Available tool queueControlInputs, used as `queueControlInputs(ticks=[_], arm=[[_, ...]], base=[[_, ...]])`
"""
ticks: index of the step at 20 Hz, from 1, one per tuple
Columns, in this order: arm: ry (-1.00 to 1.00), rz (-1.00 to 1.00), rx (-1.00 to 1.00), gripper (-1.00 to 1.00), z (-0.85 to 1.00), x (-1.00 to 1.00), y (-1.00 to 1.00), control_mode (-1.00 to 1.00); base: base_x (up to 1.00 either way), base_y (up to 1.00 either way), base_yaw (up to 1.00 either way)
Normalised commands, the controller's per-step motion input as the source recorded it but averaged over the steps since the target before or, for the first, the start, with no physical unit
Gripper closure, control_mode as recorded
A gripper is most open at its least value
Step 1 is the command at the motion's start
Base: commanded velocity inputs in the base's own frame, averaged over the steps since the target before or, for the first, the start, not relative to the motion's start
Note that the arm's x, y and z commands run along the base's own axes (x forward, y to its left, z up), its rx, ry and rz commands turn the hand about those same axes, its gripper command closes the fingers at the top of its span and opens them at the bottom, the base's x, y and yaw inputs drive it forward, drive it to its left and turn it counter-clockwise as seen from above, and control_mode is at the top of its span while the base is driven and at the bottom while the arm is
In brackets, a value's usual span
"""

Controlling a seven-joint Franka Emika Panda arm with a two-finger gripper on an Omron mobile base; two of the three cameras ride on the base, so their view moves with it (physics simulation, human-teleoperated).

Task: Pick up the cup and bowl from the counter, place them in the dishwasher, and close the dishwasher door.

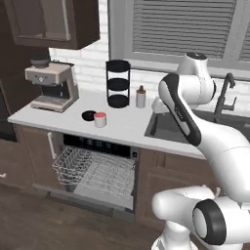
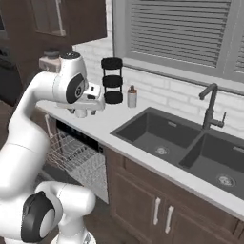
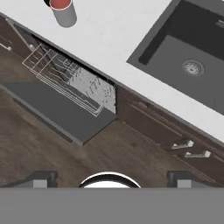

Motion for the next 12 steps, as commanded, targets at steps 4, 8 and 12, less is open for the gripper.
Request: queueControlInputs(ticks=[4,8,12], arm=[[0.00,0.00,0.00,-1.00,0.00,0.00,0.00,1.00],[0.00,0.00,0.00,-1.00,0.00,0.00,0.00,1.00],[0.00,0.00,0.00,-1.00,0.00,0.00,0.00,1.00]], base=[[0.25,-0.48,0.53],[0.04,-0.81,0.50],[0.01,-0.90,0.46]])
